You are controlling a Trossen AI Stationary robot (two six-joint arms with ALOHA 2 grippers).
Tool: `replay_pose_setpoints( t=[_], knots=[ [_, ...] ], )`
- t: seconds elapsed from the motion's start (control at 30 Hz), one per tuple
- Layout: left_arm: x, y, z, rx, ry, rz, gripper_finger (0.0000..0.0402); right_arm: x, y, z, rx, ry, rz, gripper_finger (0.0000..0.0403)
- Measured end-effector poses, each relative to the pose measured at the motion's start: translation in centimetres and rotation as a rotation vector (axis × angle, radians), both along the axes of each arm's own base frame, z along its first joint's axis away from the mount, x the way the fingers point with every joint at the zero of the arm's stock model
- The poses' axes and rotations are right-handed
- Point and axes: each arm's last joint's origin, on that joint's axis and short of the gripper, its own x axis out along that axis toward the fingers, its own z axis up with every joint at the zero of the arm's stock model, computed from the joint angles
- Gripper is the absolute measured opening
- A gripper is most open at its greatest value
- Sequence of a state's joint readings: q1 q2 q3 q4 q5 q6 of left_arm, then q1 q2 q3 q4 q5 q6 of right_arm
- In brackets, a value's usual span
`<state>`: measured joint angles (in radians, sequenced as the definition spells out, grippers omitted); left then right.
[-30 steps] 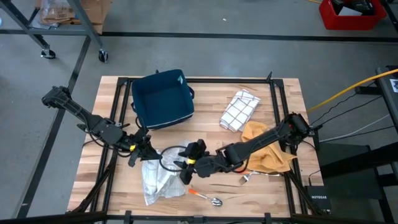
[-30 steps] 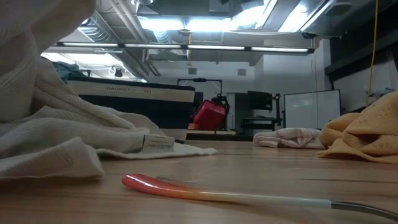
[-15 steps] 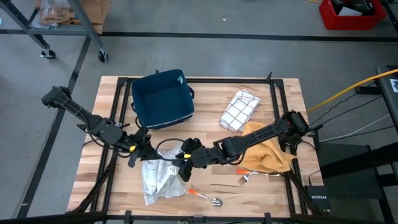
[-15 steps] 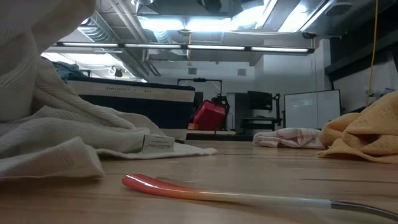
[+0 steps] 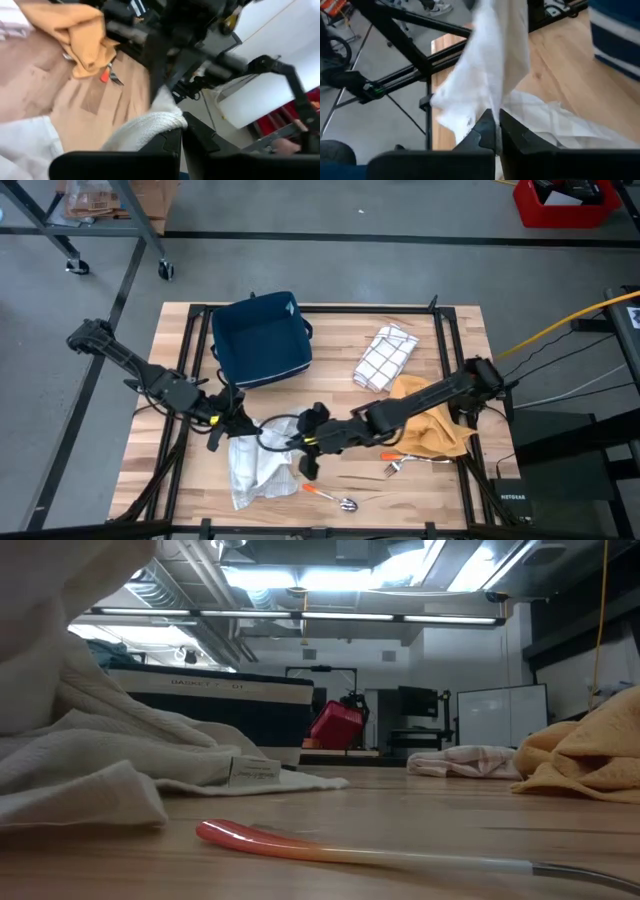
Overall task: Fold towel
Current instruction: Fold the left white patterned towel
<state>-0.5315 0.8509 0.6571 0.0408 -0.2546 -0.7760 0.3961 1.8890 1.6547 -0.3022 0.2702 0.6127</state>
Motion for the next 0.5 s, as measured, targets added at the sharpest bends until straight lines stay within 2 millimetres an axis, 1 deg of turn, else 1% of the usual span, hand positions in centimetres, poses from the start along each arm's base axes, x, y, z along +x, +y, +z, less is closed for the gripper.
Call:
replay_pose_setpoints(
  t=[0.07,0.2,0.27,0.33,0.37,0.43,0.5],
  knots=[
    [0.2,0.3,0.0,0.044,-0.016,0.01,0.0,-1.4,-0.2,1.6,-0.022,-0.003,-0.023,0.0008],
    [0.5,0.9,0.1,0.127,-0.041,0.04,0.0001,-4.0,-1.5,5.1,-0.083,-0.043,-0.091,0.0005],
    [0.6,1.3,0.0,0.185,-0.05,0.045,0.0007,-5.7,-2.1,7.4,-0.079,-0.105,-0.108,0.0005],
    [0.8,1.6,0.2,0.252,-0.085,0.049,0.0019,-7.4,-2.9,9.9,-0.054,-0.181,-0.129,0.0004],
    [0.8,1.7,0.3,0.291,-0.097,0.053,0.0026,-8.1,-3.2,10.7,-0.059,-0.206,-0.143,0.0004],
    [1.0,2.0,0.3,0.359,-0.112,0.064,0.0046,-9.1,-3.9,12.1,-0.07,-0.254,-0.163,0.0004],
    [1.1,2.3,0.3,0.396,-0.117,0.078,0.0069,-10.0,-4.4,13.0,-0.08,-0.284,-0.178,0.0004]
  ],
)
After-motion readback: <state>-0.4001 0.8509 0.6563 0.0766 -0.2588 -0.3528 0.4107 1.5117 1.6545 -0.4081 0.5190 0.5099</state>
